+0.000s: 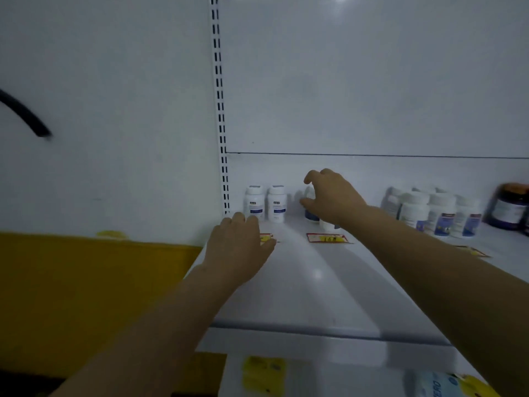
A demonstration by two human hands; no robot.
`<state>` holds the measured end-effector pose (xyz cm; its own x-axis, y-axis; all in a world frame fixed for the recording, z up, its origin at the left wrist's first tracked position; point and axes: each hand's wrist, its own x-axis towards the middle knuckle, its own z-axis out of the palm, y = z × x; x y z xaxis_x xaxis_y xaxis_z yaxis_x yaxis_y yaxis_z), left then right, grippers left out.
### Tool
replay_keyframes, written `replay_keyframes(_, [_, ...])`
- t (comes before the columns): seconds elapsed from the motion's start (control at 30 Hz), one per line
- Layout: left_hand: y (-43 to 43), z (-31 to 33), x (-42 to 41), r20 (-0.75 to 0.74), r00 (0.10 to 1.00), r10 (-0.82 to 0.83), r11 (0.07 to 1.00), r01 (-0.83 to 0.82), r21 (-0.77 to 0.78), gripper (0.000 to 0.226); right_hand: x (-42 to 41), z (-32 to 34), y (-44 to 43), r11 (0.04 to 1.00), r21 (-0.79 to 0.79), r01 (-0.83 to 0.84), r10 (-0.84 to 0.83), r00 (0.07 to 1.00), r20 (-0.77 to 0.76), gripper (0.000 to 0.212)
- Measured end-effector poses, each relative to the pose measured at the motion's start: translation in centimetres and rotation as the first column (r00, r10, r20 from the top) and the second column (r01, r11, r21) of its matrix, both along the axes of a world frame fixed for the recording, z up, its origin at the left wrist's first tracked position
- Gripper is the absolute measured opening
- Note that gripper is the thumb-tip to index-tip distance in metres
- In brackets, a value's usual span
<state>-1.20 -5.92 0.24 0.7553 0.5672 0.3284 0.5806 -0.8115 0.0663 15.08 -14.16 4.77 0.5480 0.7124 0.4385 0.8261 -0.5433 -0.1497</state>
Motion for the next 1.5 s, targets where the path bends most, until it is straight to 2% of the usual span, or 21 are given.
replay_keyframes(0.17, [1.1,-2.5,0.0,-0.043,0.999,-0.009,0.994,0.004,-0.112,0.059,0.3,-0.5,3.7,1.000,0.009,-0.009,0.009,0.999,-0.040,0.034])
replay_keyframes(0.3, [1.4,-3.7,0.4,-0.050,0.998,-0.037,0.982,0.027,-0.189,0.055,1.5,-1.0,6.5,1.000,0.011,-0.003,0.003,0.998,-0.056,0.029])
replay_keyframes(0.57, [1.9,-4.9,0.5,-0.046,0.997,-0.060,0.978,0.049,-0.205,0.060,3.6,-2.8,11.2,0.999,-0.048,0.023,-0.030,0.987,-0.160,0.039])
replay_keyframes(0.83, [1.7,-4.8,0.4,-0.062,0.995,-0.077,0.979,0.063,-0.195,0.058,4.3,-2.3,10.6,0.997,0.079,0.003,0.015,0.975,-0.223,0.032])
replay_keyframes(1.03, [1.4,-3.2,0.7,-0.068,0.997,-0.040,0.979,0.026,-0.200,0.050,3.4,2.1,7.1,0.961,0.258,-0.096,0.163,0.953,-0.254,0.032])
replay_keyframes(1.1, [1.4,-1.8,1.5,-0.002,1.000,-0.030,0.977,0.029,-0.213,0.048,3.2,3.9,5.5,0.940,0.320,-0.119,0.208,0.943,-0.260,0.031])
replay_keyframes(1.17, [1.4,0.1,2.7,0.153,0.987,-0.040,0.952,0.084,-0.293,0.048,3.0,5.4,3.8,0.921,0.369,-0.124,0.233,0.935,-0.268,0.029])
replay_keyframes(1.23, [1.3,2.0,4.1,0.309,0.949,-0.058,0.904,0.181,-0.387,0.050,3.0,6.6,2.2,0.908,0.400,-0.126,0.254,0.925,-0.283,0.027])
replay_keyframes(1.3, [1.0,3.5,5.7,0.403,0.913,-0.057,0.829,0.268,-0.491,0.059,3.0,7.2,0.9,0.901,0.414,-0.128,0.273,0.909,-0.314,0.028])
replay_keyframes(1.37, [0.8,4.2,7.1,0.449,0.891,-0.062,0.760,0.334,-0.558,0.066,3.2,7.3,0.0,0.894,0.430,-0.127,0.288,0.897,-0.335,0.028])
replay_keyframes(1.5, [-0.1,4.2,9.3,0.491,0.857,-0.156,0.712,0.442,-0.546,0.044,3.6,6.0,-0.8,0.882,0.461,-0.100,0.287,0.889,-0.358,0.027])
